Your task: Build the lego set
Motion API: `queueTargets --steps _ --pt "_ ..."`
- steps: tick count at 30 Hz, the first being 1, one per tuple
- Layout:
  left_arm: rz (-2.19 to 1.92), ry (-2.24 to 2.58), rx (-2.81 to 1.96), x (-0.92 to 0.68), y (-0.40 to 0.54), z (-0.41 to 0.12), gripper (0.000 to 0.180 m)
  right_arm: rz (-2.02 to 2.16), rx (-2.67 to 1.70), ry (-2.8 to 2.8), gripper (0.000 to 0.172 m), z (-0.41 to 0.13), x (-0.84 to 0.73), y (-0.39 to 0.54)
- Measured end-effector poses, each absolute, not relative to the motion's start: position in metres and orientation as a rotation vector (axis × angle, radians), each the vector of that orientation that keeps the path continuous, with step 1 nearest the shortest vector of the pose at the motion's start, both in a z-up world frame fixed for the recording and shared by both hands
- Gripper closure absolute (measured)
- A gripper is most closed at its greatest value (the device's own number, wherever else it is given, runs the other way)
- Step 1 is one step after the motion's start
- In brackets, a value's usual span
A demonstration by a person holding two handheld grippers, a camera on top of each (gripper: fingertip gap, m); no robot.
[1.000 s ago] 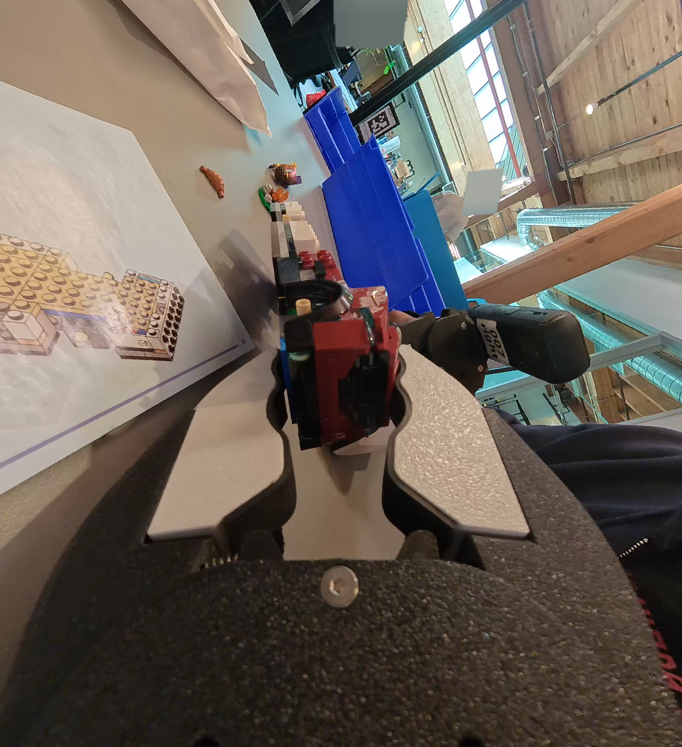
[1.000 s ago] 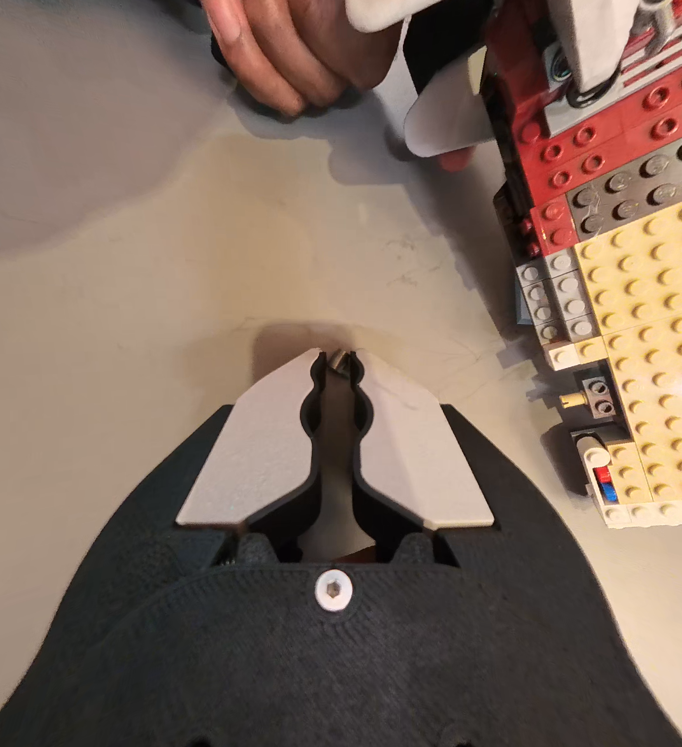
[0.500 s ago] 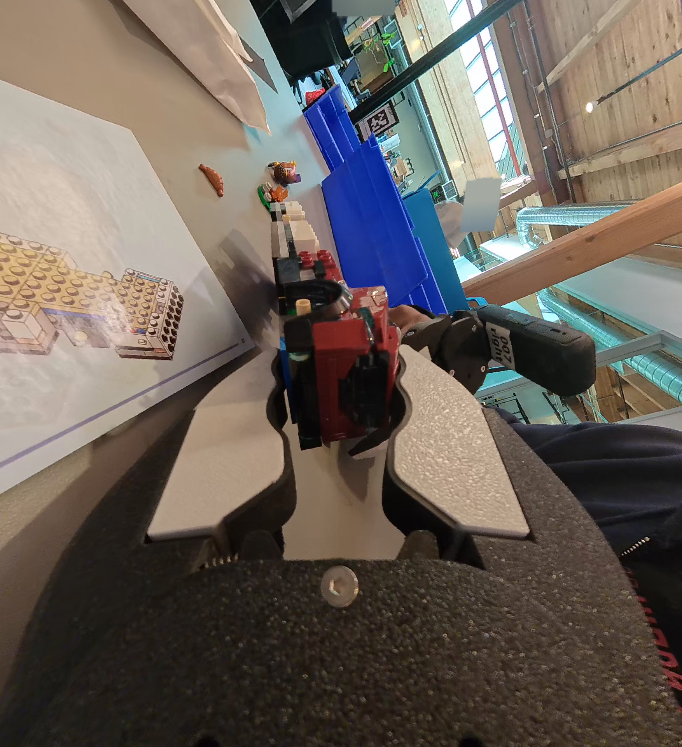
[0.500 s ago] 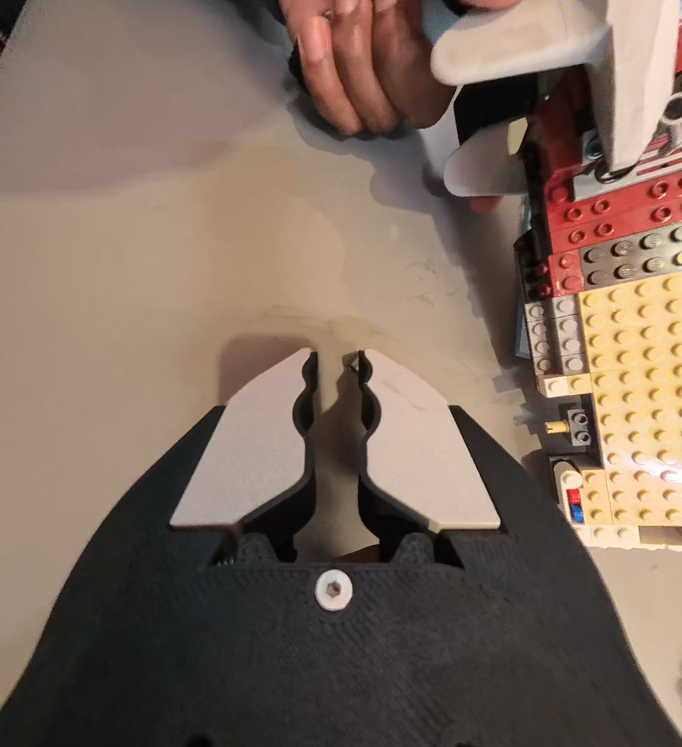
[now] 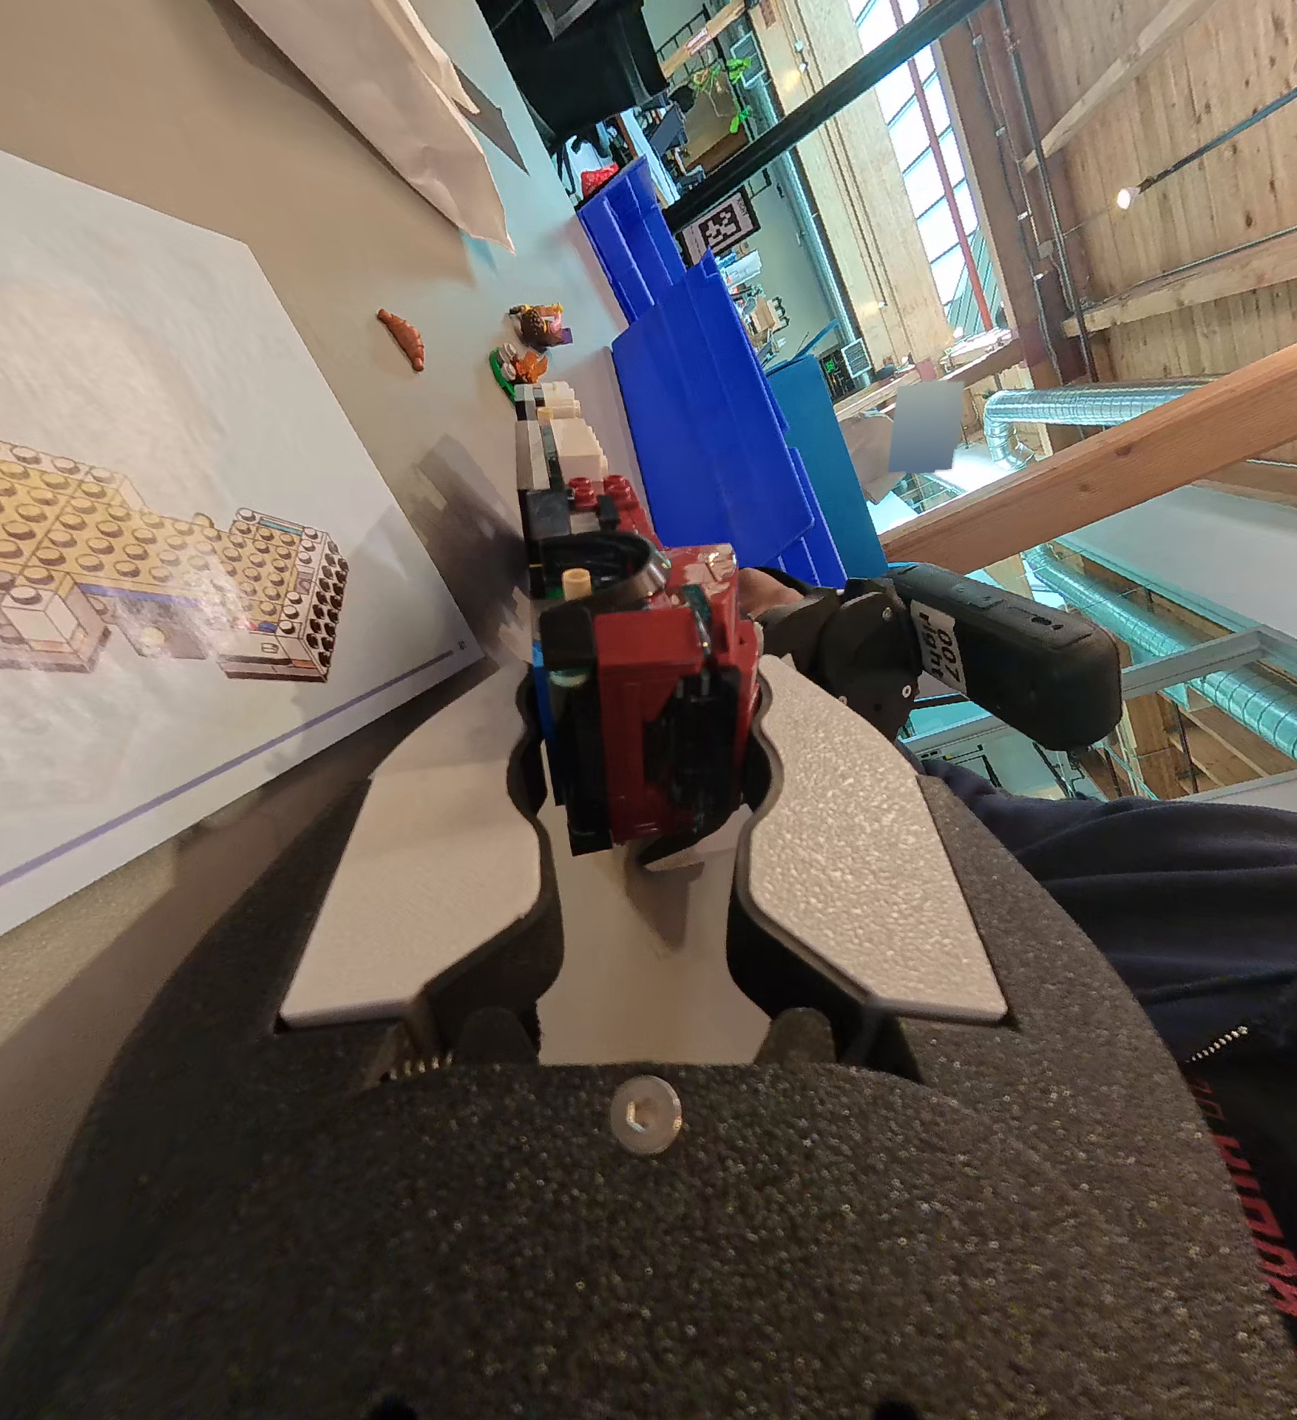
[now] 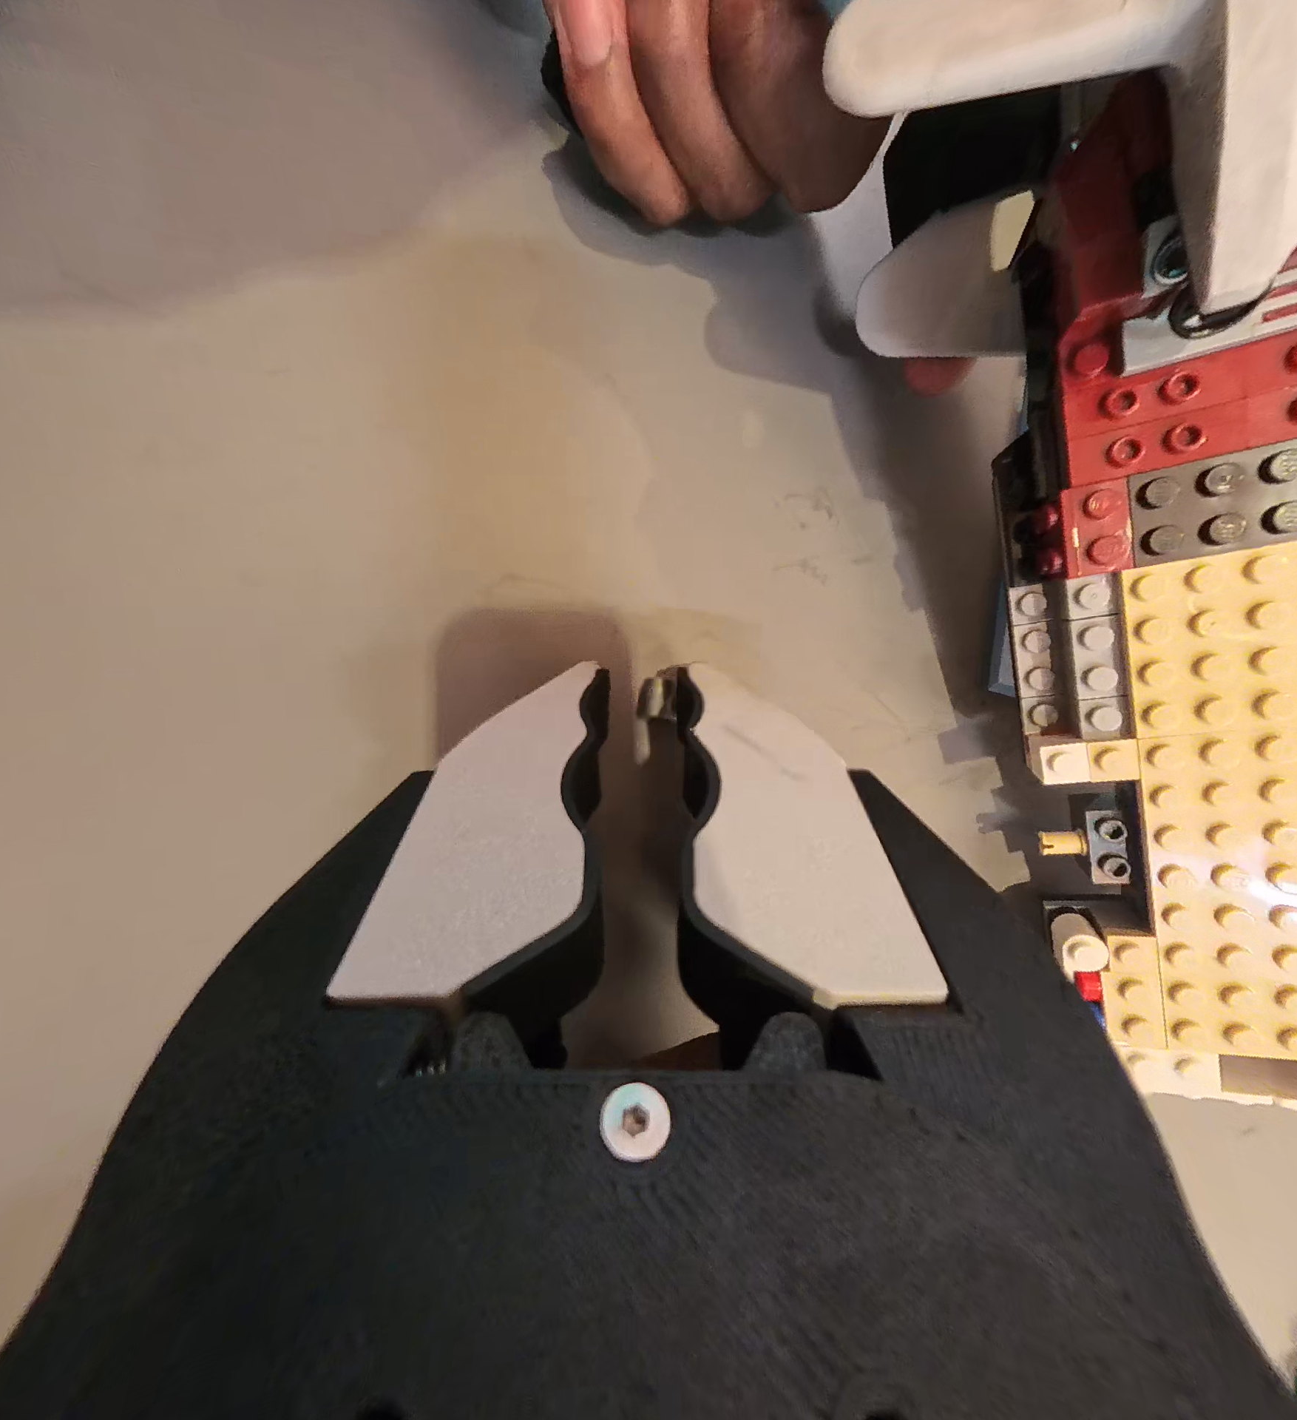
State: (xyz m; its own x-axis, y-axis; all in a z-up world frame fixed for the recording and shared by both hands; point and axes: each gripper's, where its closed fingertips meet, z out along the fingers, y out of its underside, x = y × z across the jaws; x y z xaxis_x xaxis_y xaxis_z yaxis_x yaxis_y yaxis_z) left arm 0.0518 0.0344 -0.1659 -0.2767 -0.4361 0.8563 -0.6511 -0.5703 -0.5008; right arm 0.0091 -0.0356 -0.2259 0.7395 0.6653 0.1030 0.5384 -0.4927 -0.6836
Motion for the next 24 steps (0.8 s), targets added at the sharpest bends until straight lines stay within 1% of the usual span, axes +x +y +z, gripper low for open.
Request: queueTargets --steps 1,5,11,17,20,24 --pt "1.959 -1.363 1.780 0.052 0.034 -0.166 0.131 0.235 -2.215 -0.901 0.156 -0.226 0.008 -0.036" --pt "1.958 -1.362 1.780 0.052 0.034 -0.166 0.131 0.246 -2.219 -0.892 0.157 -0.226 0.008 -0.035" --pt "1.957 -1.363 1.780 0.051 0.035 -0.166 0.131 0.204 -2.223 -0.823 0.150 -0.218 0.017 -0.037" --pt "1.956 -1.356 1.780 0.051 0.036 -0.166 0.131 0.220 -2.260 -0.771 0.156 -0.222 0.020 -0.041" --pt "1.955 -1.355 1.780 0.051 0.036 -0.166 0.131 0.197 -2.270 -0.788 0.164 -0.225 0.019 -0.041" --pt "1.954 -1.352 1.780 0.051 0.036 -0.166 0.131 0.114 -2.258 -0.820 0.165 -0.222 0.018 -0.040"
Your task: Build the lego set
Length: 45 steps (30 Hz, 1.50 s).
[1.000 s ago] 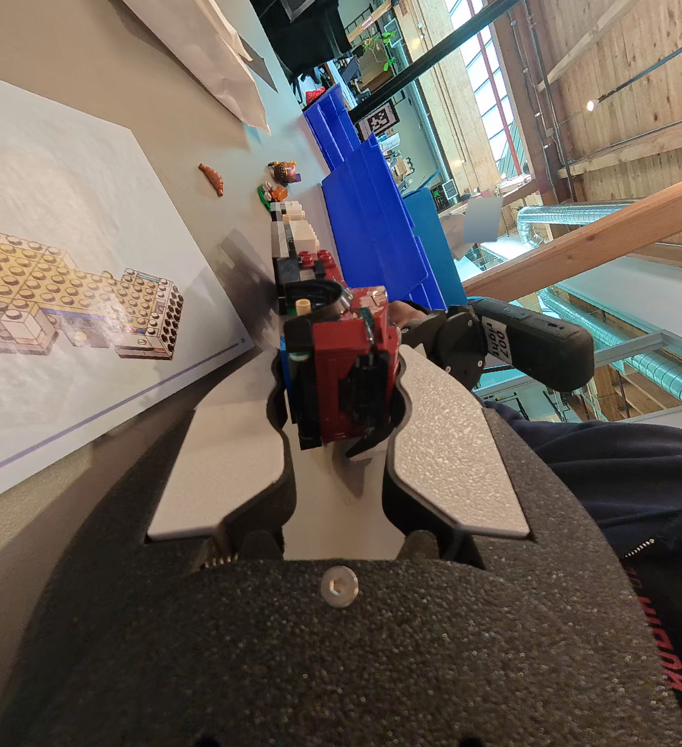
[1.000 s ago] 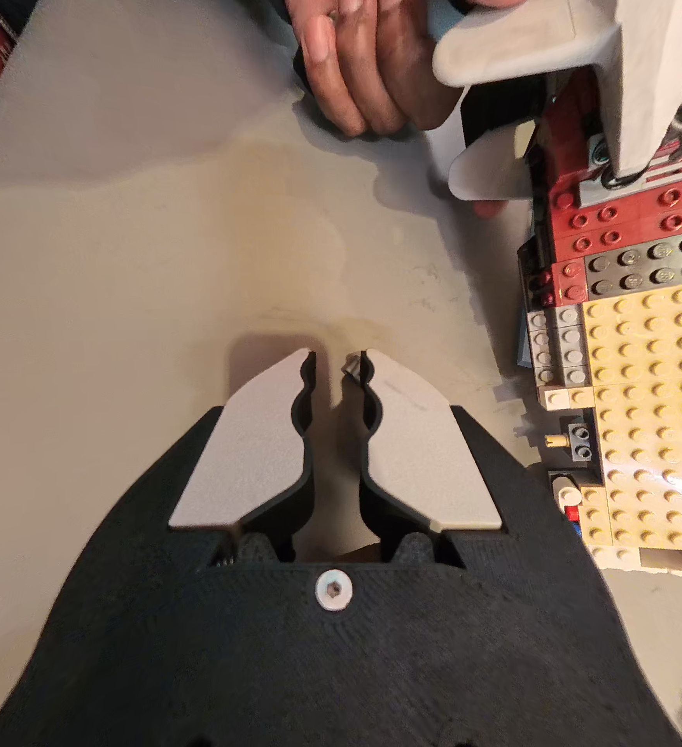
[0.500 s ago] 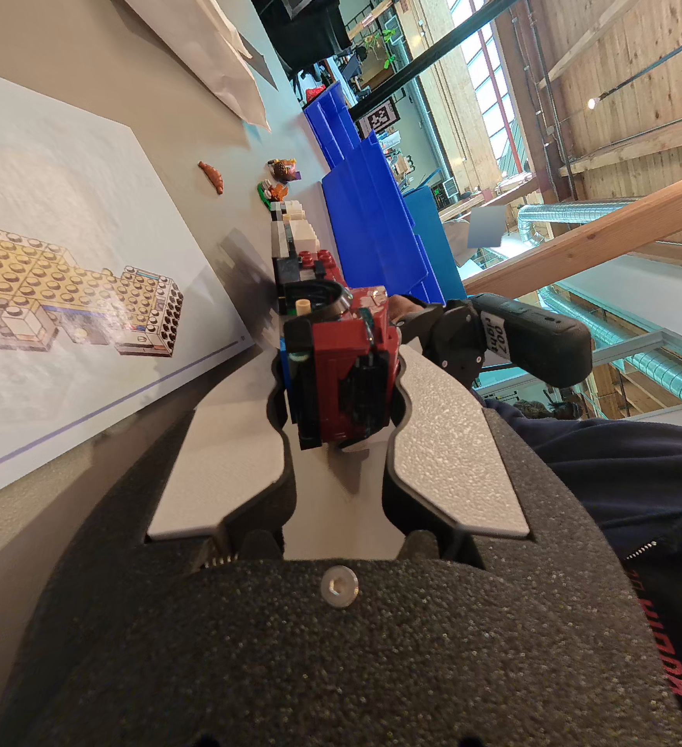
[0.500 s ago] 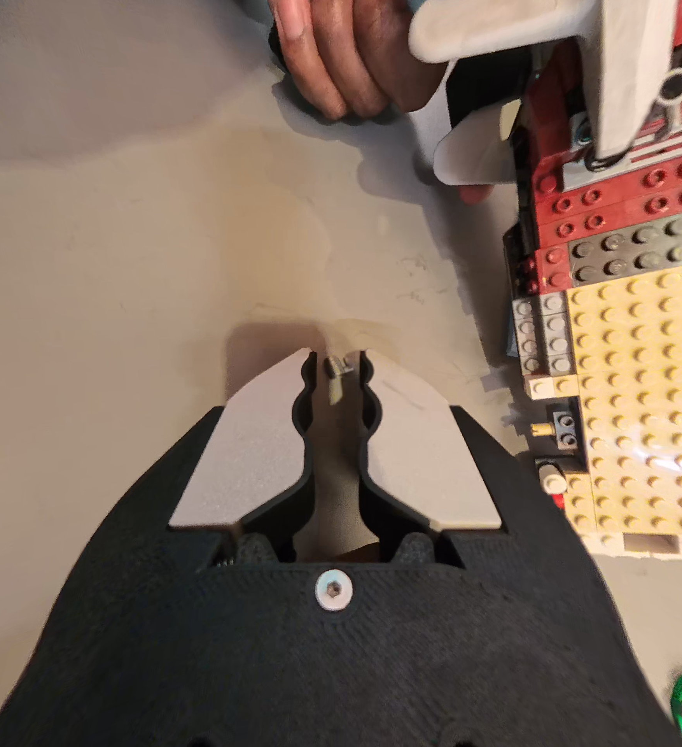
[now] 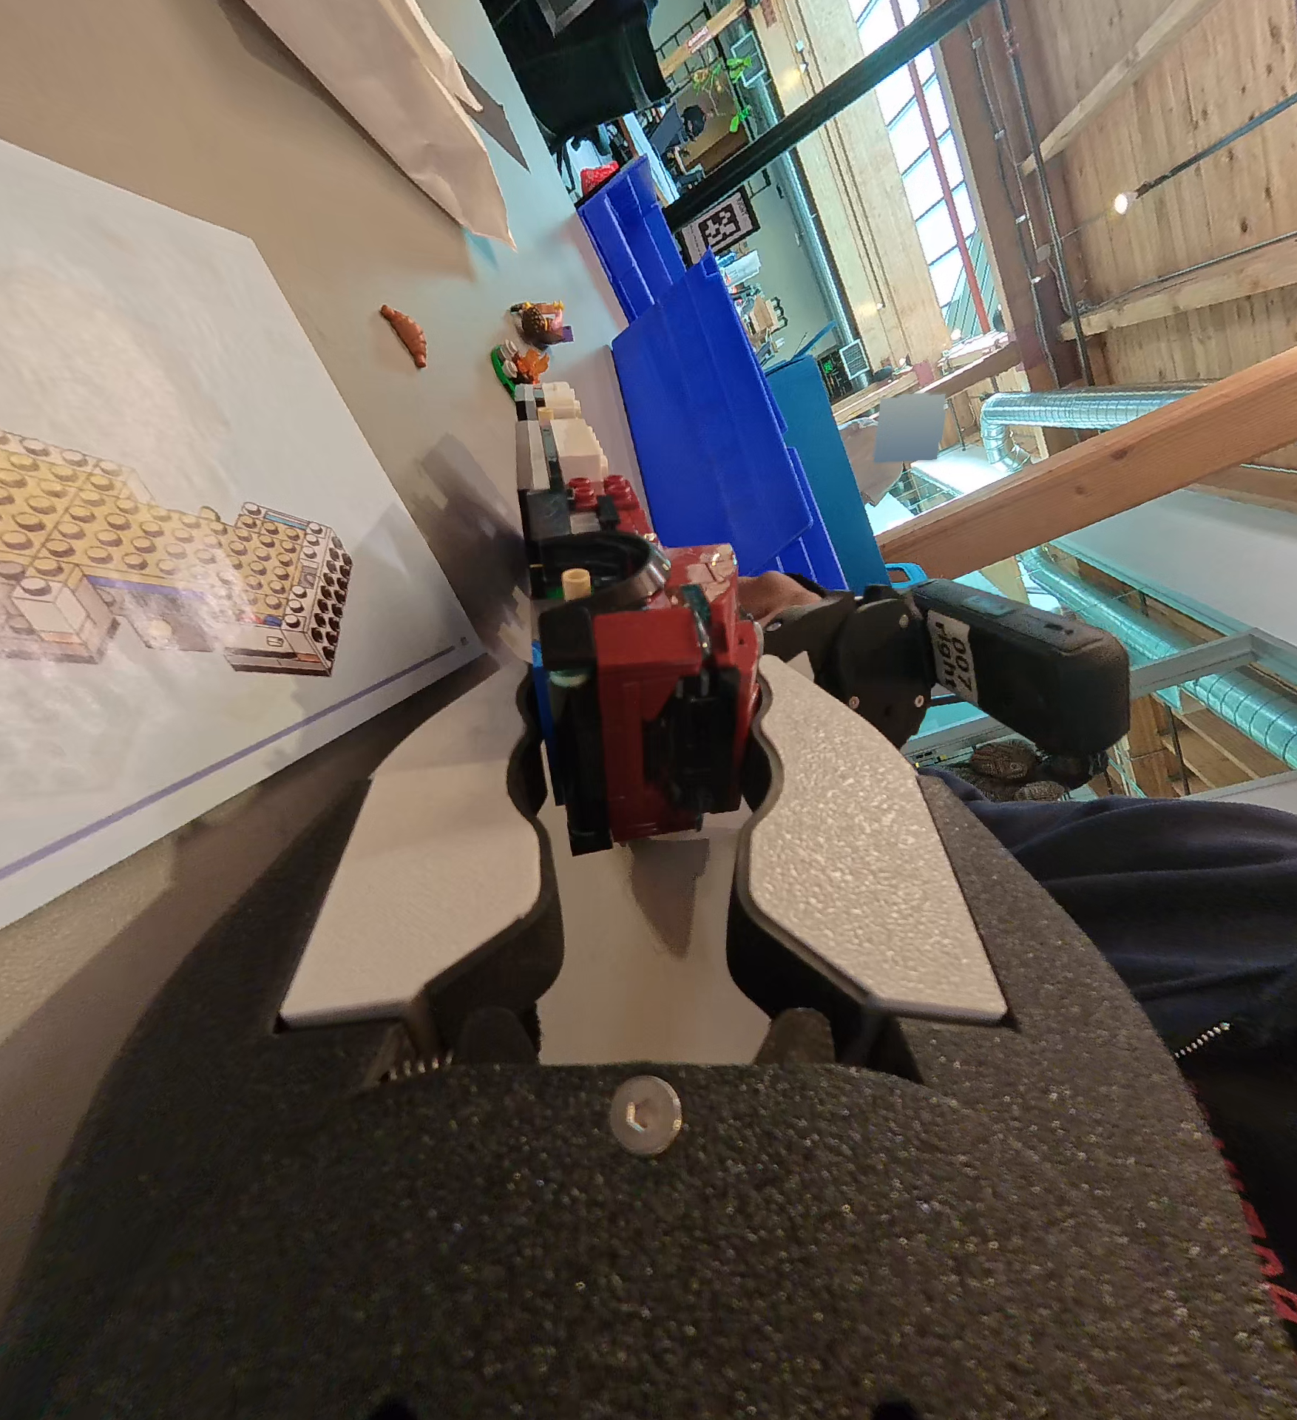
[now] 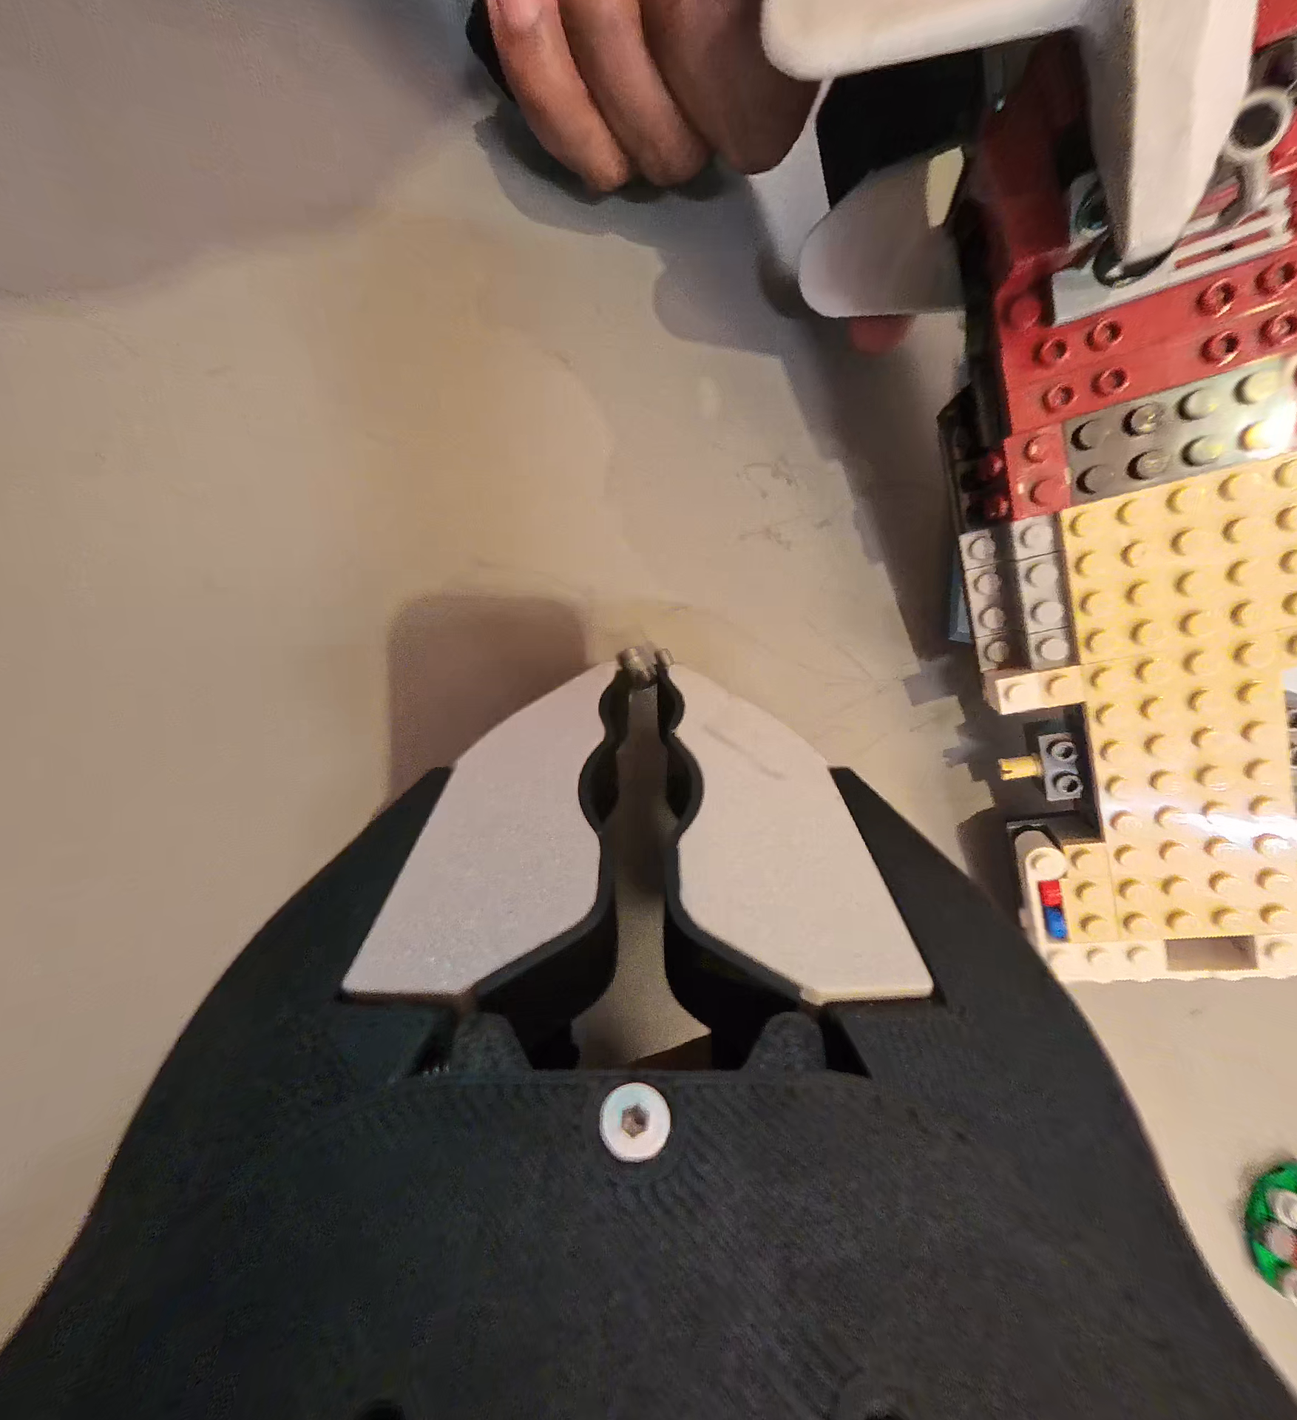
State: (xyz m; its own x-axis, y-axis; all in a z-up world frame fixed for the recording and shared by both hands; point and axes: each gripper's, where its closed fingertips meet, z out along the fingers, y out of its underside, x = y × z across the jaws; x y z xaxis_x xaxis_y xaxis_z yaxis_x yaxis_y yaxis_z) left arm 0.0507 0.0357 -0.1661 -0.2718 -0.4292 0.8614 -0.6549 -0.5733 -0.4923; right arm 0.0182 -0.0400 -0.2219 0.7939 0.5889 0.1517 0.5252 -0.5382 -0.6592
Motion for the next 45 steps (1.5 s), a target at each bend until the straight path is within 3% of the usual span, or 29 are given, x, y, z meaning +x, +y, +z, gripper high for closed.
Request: queueTargets --steps 7,18,45 --pt "1.953 -1.351 1.782 0.050 0.036 -0.166 0.131 -0.110 -2.195 -0.888 0.165 -0.203 0.021 -0.042" --pt "1.954 -1.336 1.782 0.051 0.036 -0.166 0.131 -0.068 -2.225 -0.778 0.155 -0.208 0.034 -0.040" --pt "1.961 -1.336 1.786 0.050 0.039 -0.164 0.131 0.078 -2.346 -0.614 0.154 -0.225 0.029 -0.036"
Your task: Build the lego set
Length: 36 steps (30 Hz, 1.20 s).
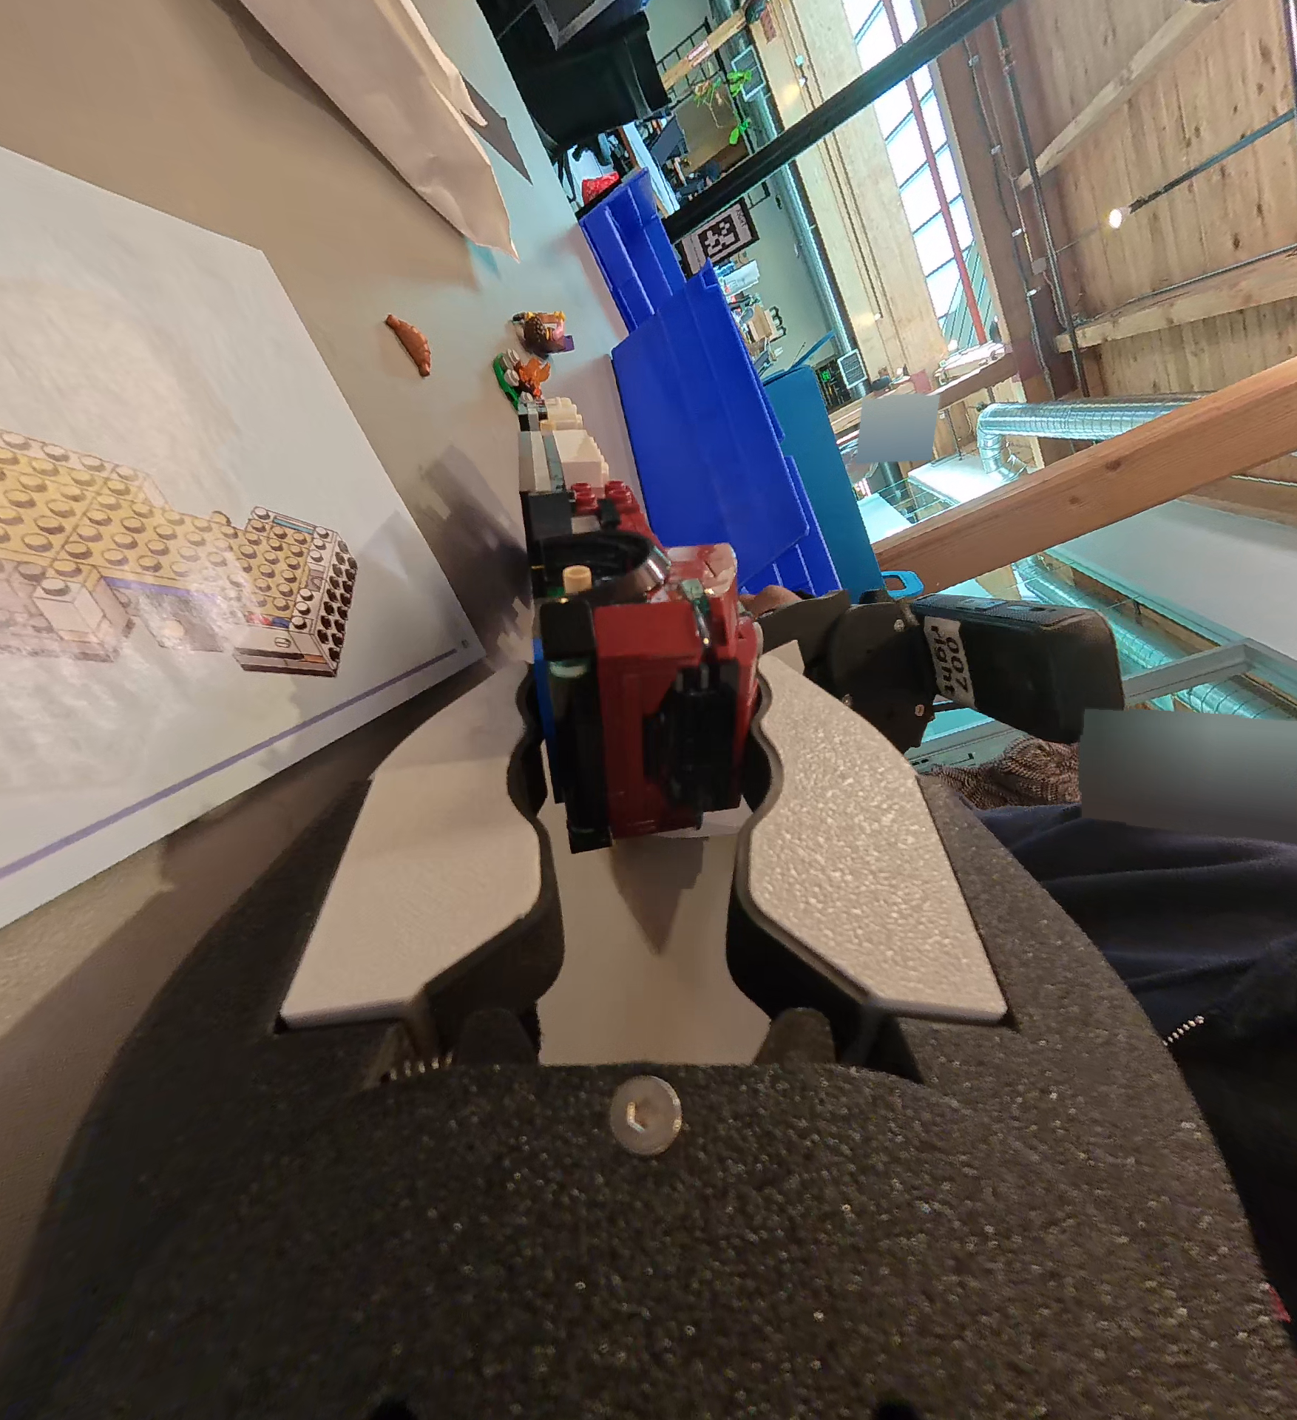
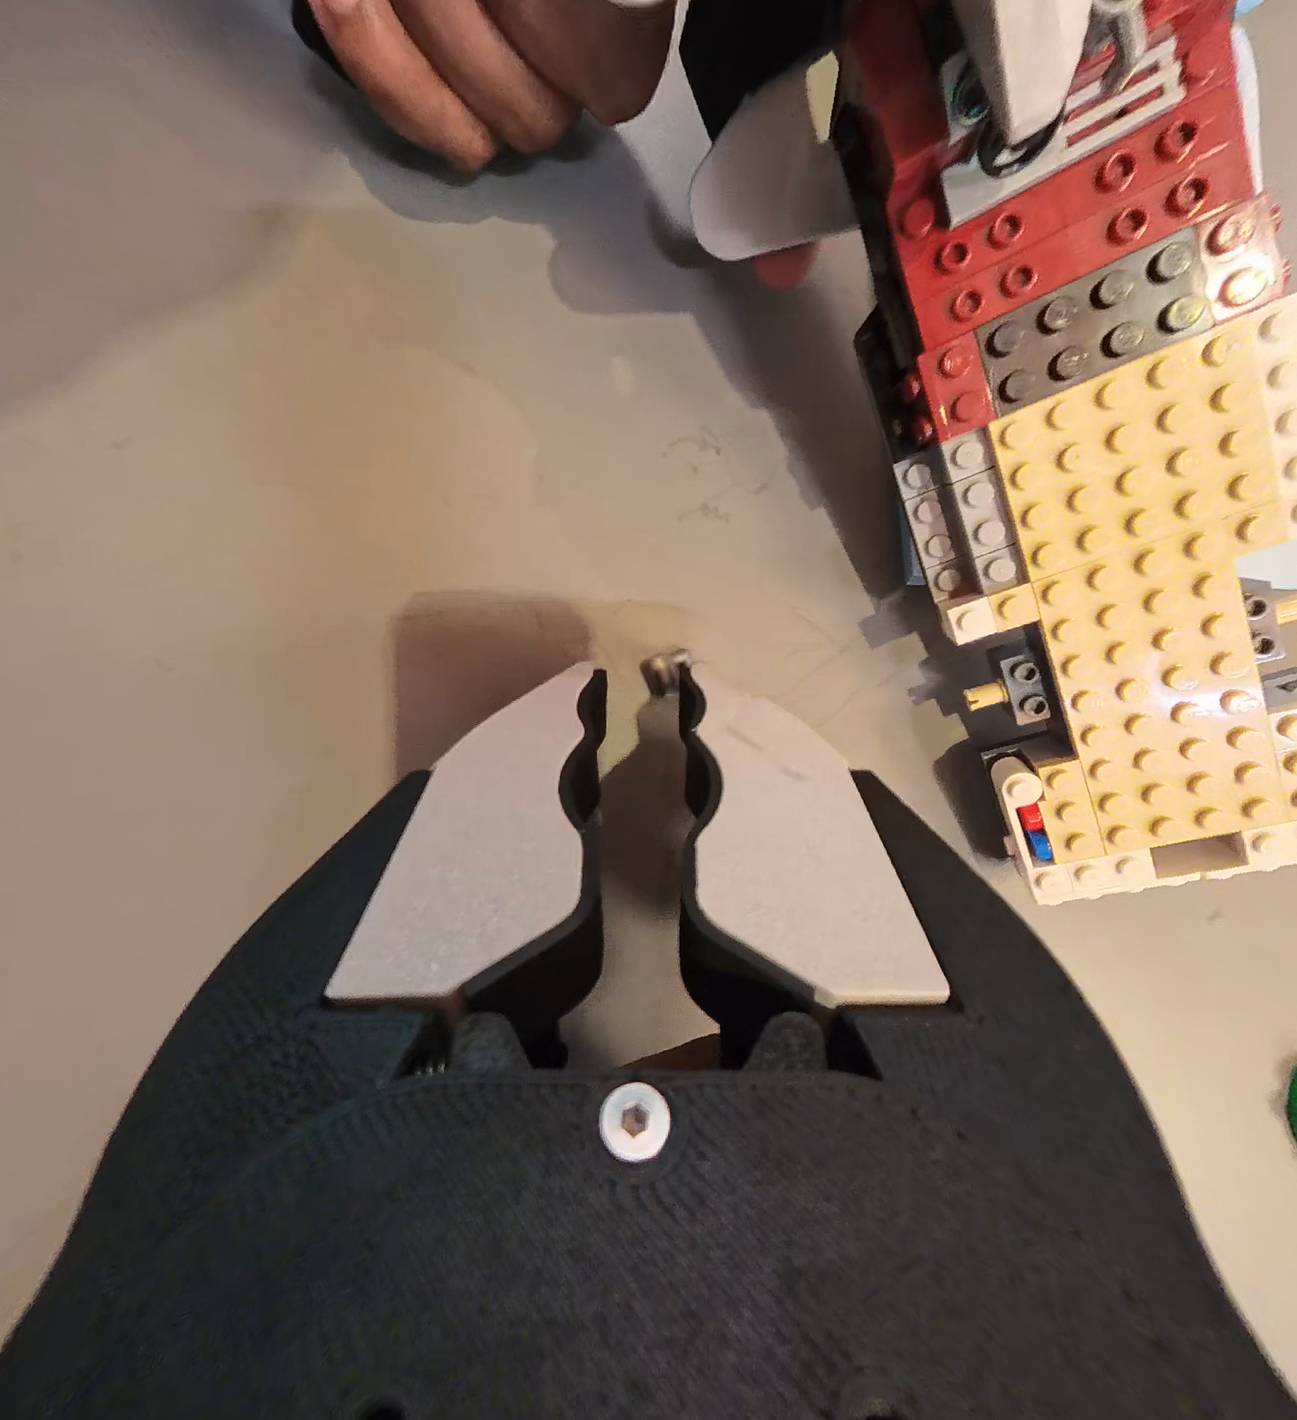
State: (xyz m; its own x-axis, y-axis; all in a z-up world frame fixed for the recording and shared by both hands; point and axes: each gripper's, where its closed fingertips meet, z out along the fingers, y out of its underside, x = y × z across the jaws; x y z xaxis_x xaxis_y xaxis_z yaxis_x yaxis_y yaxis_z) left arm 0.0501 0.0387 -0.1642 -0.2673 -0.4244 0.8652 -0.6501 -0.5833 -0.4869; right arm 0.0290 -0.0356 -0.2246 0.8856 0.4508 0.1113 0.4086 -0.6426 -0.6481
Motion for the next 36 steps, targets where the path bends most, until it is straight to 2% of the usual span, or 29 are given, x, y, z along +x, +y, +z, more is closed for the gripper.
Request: queueTargets --steps 36 --pt "1.958 -1.342 1.784 0.050 0.038 -0.164 0.131 0.173 -2.307 -0.493 0.155 -0.222 0.034 -0.028"
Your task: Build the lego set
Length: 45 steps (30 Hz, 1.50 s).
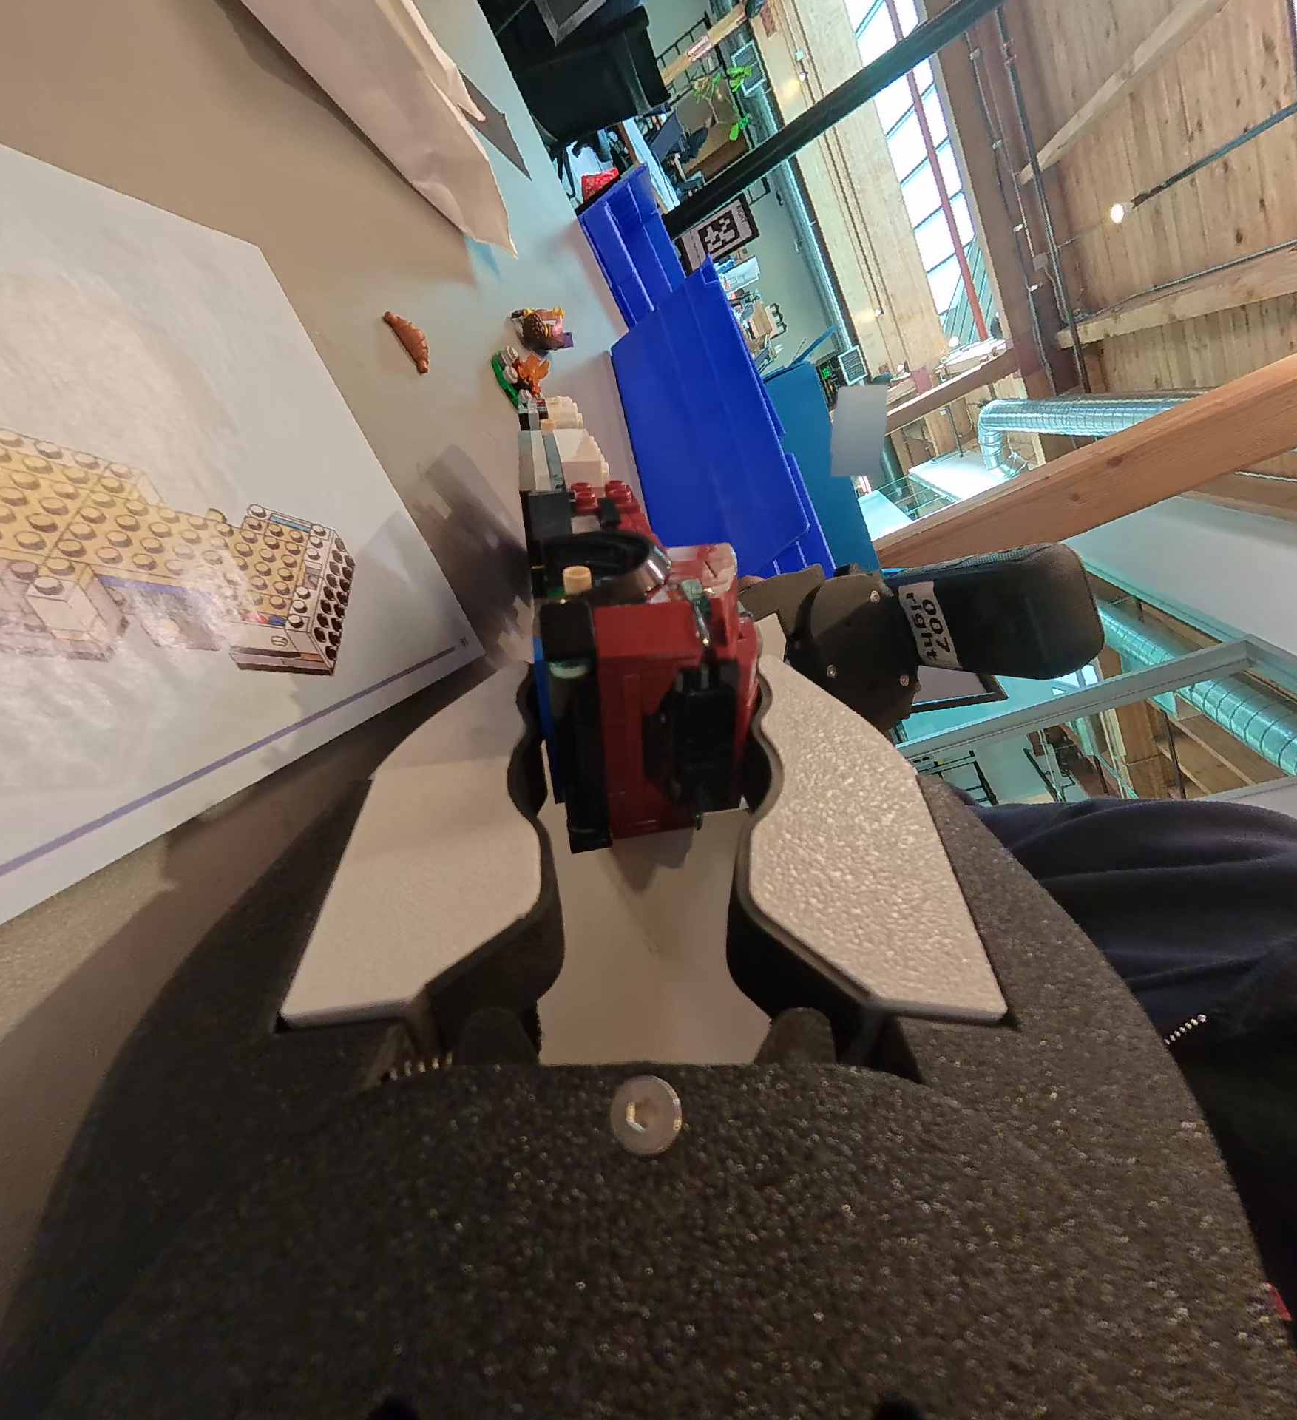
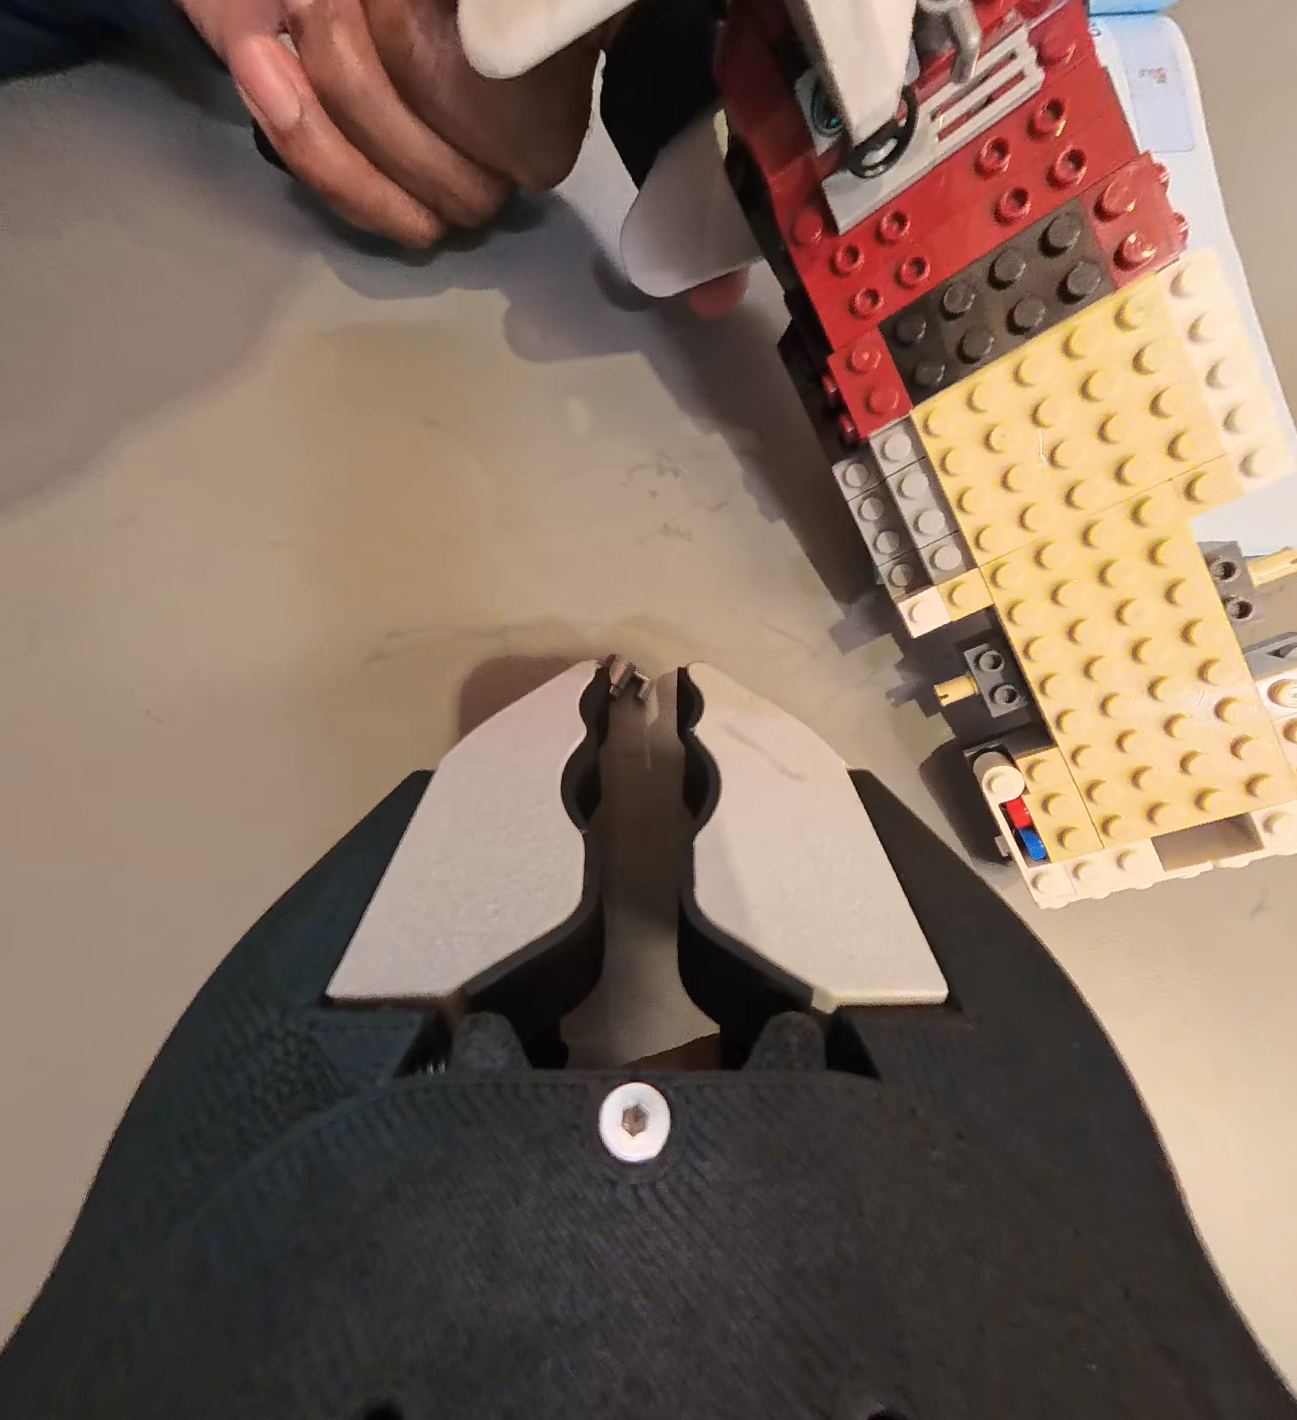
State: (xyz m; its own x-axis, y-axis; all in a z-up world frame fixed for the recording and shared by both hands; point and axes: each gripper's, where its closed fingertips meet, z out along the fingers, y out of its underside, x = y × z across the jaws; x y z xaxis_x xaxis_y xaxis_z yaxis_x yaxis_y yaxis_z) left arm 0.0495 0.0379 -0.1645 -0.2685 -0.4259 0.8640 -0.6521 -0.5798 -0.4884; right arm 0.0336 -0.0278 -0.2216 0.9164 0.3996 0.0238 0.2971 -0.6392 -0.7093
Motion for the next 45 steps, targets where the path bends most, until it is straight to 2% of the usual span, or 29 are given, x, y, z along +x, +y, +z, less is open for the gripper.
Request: queueTargets --steps 23,34,36,45 --pt "1.965 -1.340 1.790 0.050 0.039 -0.163 0.131 0.150 -2.344 -0.408 0.152 -0.222 0.038 -0.024" --pt "1.972 -1.341 1.795 0.050 0.041 -0.161 0.131 0.018 -2.361 -0.310 0.155 -0.228 0.040 -0.009" --pt "1.974 -1.344 1.794 0.050 0.041 -0.160 0.131 0.006 -2.354 -0.312 0.162 -0.227 0.041 -0.008" --pt "1.977 -1.270 1.807 0.051 0.044 -0.161 0.131 -0.065 -2.213 -0.478 0.161 -0.202 0.035 -0.011"
